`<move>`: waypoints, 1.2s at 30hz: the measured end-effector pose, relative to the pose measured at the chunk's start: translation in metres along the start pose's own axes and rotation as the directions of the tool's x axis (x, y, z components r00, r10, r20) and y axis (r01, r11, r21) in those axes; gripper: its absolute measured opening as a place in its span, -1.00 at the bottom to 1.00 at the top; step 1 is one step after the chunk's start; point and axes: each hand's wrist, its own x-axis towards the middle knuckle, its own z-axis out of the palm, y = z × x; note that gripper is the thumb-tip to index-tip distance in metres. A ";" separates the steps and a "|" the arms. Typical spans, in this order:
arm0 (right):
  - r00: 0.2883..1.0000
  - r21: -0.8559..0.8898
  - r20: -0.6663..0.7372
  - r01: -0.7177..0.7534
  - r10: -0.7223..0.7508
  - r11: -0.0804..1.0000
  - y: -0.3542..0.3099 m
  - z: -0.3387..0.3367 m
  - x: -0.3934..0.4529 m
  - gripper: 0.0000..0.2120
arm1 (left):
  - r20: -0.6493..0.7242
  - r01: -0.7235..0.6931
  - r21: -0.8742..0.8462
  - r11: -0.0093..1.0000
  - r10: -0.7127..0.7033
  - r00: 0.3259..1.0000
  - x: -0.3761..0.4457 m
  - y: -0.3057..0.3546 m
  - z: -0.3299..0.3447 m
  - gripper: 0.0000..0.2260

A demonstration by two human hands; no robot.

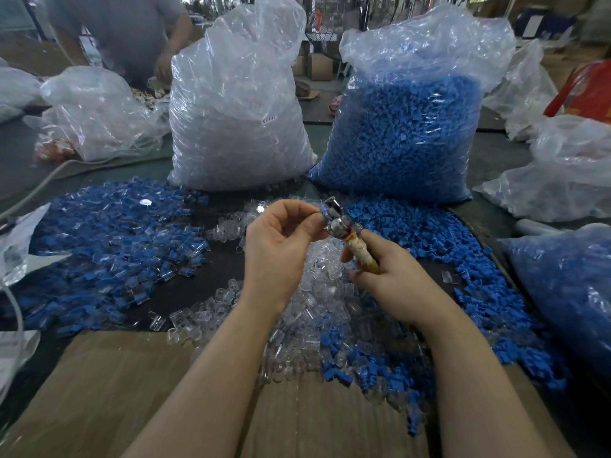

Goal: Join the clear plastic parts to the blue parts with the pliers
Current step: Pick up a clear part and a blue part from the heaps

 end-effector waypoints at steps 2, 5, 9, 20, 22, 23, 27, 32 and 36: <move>1.000 -0.008 -0.013 0.001 -0.001 1.000 0.000 0.000 0.000 -0.81 | 0.003 0.001 -0.005 1.000 -0.001 1.000 0.000 0.000 0.000 -0.86; 0.999 -0.001 -0.032 0.005 -0.005 1.000 0.001 0.001 0.001 -0.80 | 0.008 0.006 -0.015 1.000 -0.006 1.000 0.000 0.001 0.001 -0.87; 0.999 -0.023 -0.051 0.015 -0.016 1.000 0.003 0.003 0.001 -0.82 | 0.003 0.013 -0.020 1.000 -0.013 1.000 -0.001 0.001 0.003 -0.86; 0.982 -0.063 -0.184 -0.043 0.031 0.997 0.007 0.003 0.004 -0.94 | -0.103 0.343 -0.209 0.916 -0.369 0.924 0.010 -0.001 -0.014 -0.93; 0.960 -0.089 -0.270 -0.098 0.070 0.991 0.013 0.000 0.005 -0.95 | -0.234 0.393 -0.433 0.811 -0.522 0.820 0.017 -0.003 -0.030 -0.94; 0.948 -0.115 -0.306 -0.132 0.092 0.985 0.016 -0.003 0.005 -0.96 | -0.292 0.378 -0.530 0.760 -0.581 0.759 0.021 -0.004 -0.039 -0.95; 0.886 -0.268 -0.413 -0.340 0.212 0.901 0.025 -0.009 0.004 -0.83 | -0.398 0.181 -0.793 0.581 -0.720 0.569 0.029 -0.009 -0.072 -0.96; 0.780 -0.398 -0.530 -0.576 0.333 0.714 0.030 -0.010 -0.003 -0.86 | -0.408 -0.079 -0.900 0.428 -0.767 0.496 0.029 -0.009 -0.095 -0.90; 0.716 -0.393 -0.526 -0.683 0.459 0.615 0.032 -0.009 -0.004 -0.72 | -0.420 -0.155 -0.902 0.403 -0.736 0.531 0.030 -0.009 -0.098 -0.90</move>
